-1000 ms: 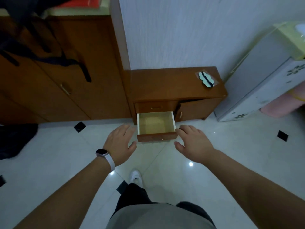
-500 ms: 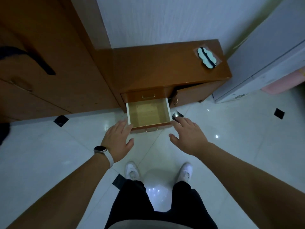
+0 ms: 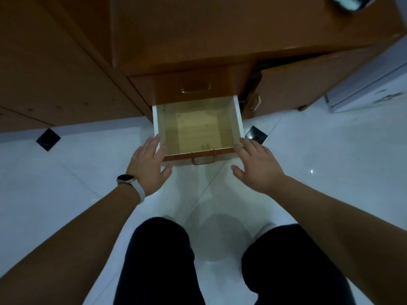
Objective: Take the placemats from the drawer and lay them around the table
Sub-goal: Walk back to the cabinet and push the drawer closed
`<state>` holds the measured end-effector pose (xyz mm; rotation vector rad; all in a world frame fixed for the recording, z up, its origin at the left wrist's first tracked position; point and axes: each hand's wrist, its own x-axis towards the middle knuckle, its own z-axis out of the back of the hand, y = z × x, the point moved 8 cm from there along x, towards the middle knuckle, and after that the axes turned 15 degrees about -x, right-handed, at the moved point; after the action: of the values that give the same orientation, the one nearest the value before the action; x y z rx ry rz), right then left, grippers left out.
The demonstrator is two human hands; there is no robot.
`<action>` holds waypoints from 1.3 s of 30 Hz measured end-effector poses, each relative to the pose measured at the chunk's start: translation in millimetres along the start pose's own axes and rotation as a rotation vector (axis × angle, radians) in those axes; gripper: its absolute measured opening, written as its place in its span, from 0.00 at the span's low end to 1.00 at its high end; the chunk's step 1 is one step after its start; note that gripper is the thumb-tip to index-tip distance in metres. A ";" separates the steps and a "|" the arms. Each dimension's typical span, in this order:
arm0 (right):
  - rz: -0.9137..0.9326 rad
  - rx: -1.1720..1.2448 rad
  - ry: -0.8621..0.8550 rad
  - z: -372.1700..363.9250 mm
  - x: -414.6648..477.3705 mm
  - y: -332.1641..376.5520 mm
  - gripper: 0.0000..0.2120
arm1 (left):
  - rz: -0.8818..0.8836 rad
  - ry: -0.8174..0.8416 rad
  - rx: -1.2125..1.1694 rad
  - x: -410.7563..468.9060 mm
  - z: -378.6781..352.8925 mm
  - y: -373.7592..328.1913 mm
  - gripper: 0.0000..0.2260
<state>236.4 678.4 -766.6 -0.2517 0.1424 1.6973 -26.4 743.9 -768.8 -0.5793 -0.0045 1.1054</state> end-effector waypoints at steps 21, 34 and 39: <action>0.064 -0.189 -0.278 -174.7 98.2 -3.2 0.34 | -0.212 -0.066 0.217 92.2 -146.9 76.2 0.28; 0.032 -0.196 -0.398 -157.9 150.8 -17.0 0.34 | -0.030 -0.262 0.309 134.6 -126.2 94.2 0.32; 0.013 -0.227 -0.428 -152.4 176.7 -24.8 0.35 | 0.093 -0.438 0.262 147.4 -122.6 99.5 0.33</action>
<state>251.5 815.4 -956.6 -0.0507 -0.3673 1.7425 -6.6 845.8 -958.2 -0.0971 -0.2107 1.2822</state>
